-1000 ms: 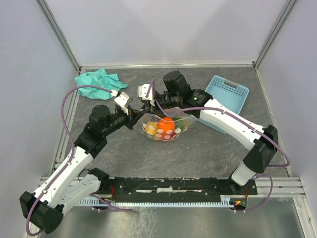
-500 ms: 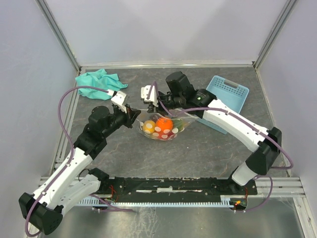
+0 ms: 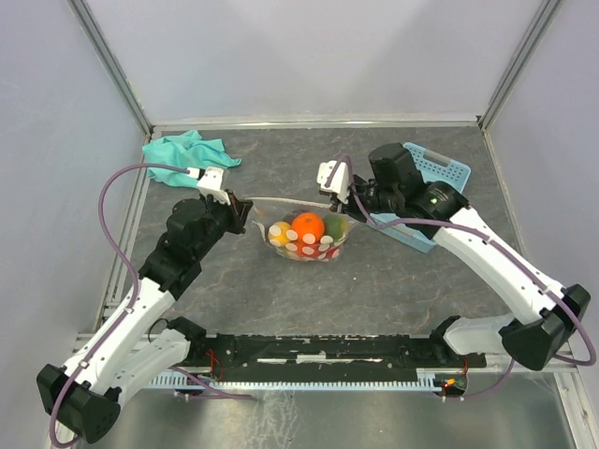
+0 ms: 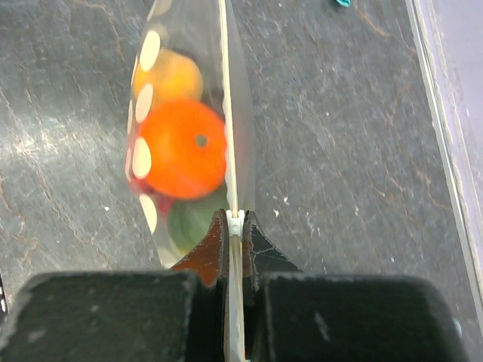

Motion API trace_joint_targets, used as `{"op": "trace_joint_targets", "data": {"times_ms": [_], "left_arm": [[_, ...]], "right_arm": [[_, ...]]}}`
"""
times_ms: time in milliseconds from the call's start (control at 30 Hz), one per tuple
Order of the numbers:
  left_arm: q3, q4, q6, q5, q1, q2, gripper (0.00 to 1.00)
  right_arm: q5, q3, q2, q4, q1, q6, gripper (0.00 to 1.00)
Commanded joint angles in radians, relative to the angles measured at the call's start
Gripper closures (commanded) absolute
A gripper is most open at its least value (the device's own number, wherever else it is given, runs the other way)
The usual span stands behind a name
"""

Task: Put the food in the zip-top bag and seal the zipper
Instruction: Zip the zipper food storage bag at the center of the board, then place the zipper food storage bag at the center of the board.

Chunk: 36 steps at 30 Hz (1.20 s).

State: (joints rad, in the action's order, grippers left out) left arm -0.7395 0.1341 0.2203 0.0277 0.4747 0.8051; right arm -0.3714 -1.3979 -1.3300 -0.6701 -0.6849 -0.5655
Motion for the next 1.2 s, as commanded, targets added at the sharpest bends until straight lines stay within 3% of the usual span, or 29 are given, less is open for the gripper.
{"op": "trace_joint_targets", "data": {"times_ms": [0,533,733,833,1000,1167], "left_arm": [[0.004,-0.015,0.076,0.096,-0.030,0.006,0.97],[0.061,-0.022,0.143,0.124,-0.074,-0.003,0.97],[0.014,-0.038,0.163,0.113,-0.075,0.032,0.97],[-0.077,-0.002,0.167,0.141,-0.074,0.072,0.83],[-0.244,0.106,0.212,0.202,-0.074,0.132,0.43],[-0.365,0.259,0.280,0.241,-0.075,0.168,0.25]], "right_arm": [[0.070,0.045,0.096,-0.035,0.034,0.020,0.98],[0.145,0.144,0.207,-0.114,0.117,0.009,0.98],[0.123,0.063,0.133,-0.012,0.118,-0.013,0.98],[0.171,-0.044,0.022,0.041,0.120,-0.020,0.98],[0.183,-0.239,-0.129,0.106,0.120,-0.014,0.98],[0.170,-0.273,-0.174,0.236,0.118,0.033,0.98]]}}
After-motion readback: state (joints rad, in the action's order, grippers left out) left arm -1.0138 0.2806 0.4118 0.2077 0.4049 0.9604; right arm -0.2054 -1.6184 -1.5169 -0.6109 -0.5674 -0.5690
